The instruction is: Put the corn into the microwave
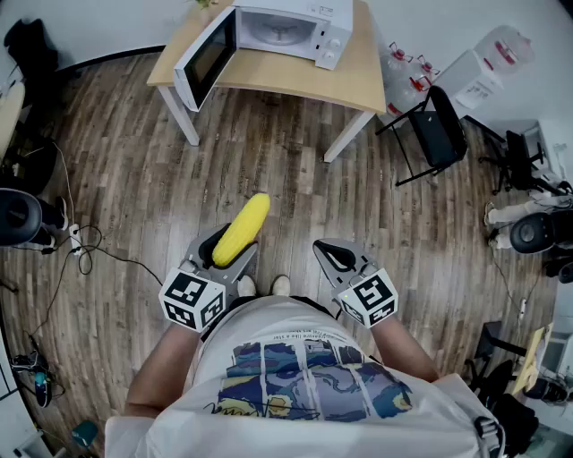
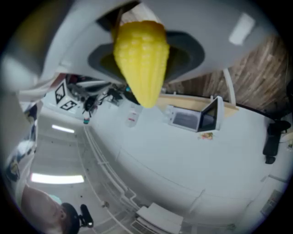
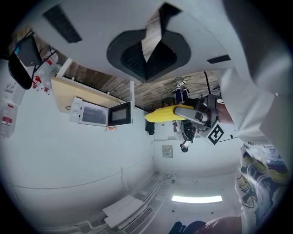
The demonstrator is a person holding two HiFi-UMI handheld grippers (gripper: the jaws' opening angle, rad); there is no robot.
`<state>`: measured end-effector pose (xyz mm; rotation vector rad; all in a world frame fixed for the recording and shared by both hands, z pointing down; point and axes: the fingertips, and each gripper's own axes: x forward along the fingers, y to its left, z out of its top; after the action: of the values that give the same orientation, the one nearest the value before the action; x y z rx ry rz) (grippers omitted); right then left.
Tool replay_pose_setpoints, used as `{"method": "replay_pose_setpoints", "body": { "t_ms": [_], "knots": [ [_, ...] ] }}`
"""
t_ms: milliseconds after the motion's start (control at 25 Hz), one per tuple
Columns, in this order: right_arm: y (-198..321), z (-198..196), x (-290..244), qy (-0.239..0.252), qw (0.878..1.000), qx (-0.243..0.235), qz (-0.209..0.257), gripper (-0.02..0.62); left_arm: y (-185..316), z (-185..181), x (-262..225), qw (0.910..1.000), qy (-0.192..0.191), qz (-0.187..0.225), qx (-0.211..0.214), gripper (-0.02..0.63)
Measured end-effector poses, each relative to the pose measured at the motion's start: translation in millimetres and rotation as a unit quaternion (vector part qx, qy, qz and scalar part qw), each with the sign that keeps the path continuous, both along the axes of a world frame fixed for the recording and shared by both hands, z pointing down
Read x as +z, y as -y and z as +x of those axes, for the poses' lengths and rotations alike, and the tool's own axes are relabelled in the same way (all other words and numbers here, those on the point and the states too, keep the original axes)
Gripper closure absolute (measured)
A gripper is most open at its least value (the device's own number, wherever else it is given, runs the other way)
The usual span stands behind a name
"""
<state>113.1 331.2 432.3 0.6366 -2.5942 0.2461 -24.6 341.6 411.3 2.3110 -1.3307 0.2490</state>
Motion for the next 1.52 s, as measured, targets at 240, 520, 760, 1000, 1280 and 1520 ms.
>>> {"method": "replay_pose_setpoints", "body": {
  "t_ms": [240,520,760,1000,1280,1520],
  "knots": [
    [15,52,0,0.015,1.000,0.009,0.004,0.588,23,44,-7,0.9999,0.013,0.010,-0.004,0.348],
    [42,85,13,0.025,0.999,0.040,-0.013,0.588,56,54,-5,0.9997,0.018,0.008,-0.013,0.349],
    [100,82,13,0.032,0.996,0.083,-0.005,0.509,122,40,-2,0.9997,0.016,0.015,-0.003,0.350],
    [169,41,7,0.022,0.994,0.111,-0.008,0.500,207,3,3,0.9995,0.003,0.021,0.023,0.350],
    [242,0,3,0.024,0.986,0.164,-0.026,0.517,312,-36,11,0.9979,0.007,0.039,0.052,0.351],
    [280,-34,-1,0.018,0.984,0.178,-0.024,0.522,384,-64,35,0.9988,-0.003,0.031,0.038,0.351]
  ]
}}
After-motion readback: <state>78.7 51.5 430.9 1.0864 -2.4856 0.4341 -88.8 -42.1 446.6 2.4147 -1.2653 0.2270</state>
